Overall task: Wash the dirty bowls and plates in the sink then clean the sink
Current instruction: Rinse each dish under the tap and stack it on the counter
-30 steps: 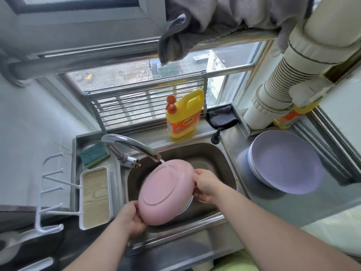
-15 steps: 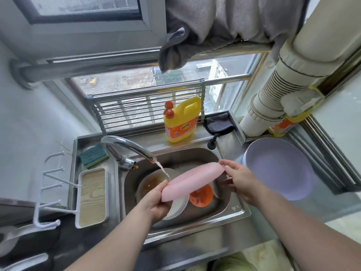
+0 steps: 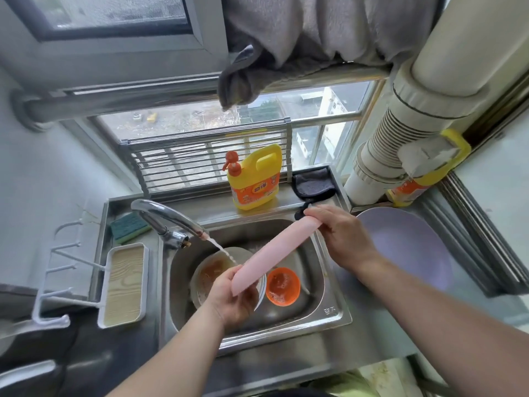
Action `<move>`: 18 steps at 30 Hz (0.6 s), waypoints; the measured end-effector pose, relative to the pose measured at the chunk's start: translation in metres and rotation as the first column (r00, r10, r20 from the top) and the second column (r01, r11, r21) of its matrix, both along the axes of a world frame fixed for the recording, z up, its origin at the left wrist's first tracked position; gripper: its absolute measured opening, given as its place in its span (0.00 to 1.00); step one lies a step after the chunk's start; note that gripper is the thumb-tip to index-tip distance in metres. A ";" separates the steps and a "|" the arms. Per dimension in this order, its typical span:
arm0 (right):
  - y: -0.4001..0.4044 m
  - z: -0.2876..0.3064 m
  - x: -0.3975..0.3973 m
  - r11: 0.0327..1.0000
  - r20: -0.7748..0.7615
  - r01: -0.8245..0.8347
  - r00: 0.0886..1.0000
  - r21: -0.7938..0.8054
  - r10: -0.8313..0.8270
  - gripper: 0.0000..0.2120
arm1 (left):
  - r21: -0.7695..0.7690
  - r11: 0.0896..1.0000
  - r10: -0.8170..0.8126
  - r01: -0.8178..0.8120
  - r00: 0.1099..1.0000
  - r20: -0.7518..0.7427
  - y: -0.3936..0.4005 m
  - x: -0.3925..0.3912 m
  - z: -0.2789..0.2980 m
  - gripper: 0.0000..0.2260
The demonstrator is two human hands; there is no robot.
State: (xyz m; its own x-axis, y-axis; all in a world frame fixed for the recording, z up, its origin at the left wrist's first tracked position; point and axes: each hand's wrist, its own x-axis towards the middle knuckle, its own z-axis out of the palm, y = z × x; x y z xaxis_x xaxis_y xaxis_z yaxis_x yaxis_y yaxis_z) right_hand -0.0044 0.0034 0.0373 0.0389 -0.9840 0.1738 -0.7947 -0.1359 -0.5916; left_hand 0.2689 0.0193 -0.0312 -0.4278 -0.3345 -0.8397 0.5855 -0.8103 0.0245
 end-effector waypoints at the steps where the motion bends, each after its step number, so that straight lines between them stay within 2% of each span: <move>1: 0.001 -0.001 -0.002 1.000 0.031 0.028 0.999 -0.002 -0.028 0.16 | -0.019 0.999 0.035 -0.034 0.997 0.067 0.000 -0.006 0.001 0.11; 4: 0.004 -0.009 -0.010 0.982 0.106 0.165 0.979 0.094 -0.175 0.15 | -0.112 0.993 0.076 -0.044 0.950 0.303 -0.001 -0.014 -0.005 0.08; 7: 0.008 -0.016 -0.024 0.938 0.136 0.245 0.950 0.244 -0.283 0.14 | -0.216 0.976 0.072 0.030 0.891 0.448 -0.007 -0.024 0.000 0.18; 9: 0.014 -0.022 -0.038 0.917 0.139 0.270 0.937 0.293 -0.321 0.16 | -0.300 0.943 0.051 0.141 0.832 0.553 -0.012 -0.036 0.010 0.20; 11: 0.024 -0.027 -0.055 0.893 0.118 0.313 0.923 0.324 -0.367 0.18 | -0.412 0.839 0.036 0.356 0.718 0.695 -0.014 -0.055 0.020 0.19; 13: 0.038 -0.029 -0.073 0.864 0.129 0.355 0.898 0.358 -0.422 0.20 | -0.469 0.666 0.081 0.580 0.569 0.819 -0.014 -0.079 0.027 0.16; 16: 0.064 -0.028 -0.103 0.810 0.092 0.441 0.855 0.385 -0.510 0.24 | -0.396 0.447 0.215 0.802 0.334 0.918 -0.011 -0.119 0.030 0.09; 18: 0.081 -0.027 -0.128 0.776 0.025 0.508 0.831 0.373 -0.556 0.24 | -0.315 0.348 0.209 0.883 0.254 0.944 -0.006 -0.148 0.029 0.16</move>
State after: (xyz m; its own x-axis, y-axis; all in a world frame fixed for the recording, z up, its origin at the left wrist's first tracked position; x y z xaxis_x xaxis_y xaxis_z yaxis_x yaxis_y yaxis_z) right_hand -0.1323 0.0848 0.0100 -0.5070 -0.8372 -0.2052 -0.5950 0.5121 -0.6194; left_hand 0.1211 0.0128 -0.0023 -0.0730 -0.9733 -0.2177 -0.5764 -0.1370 0.8056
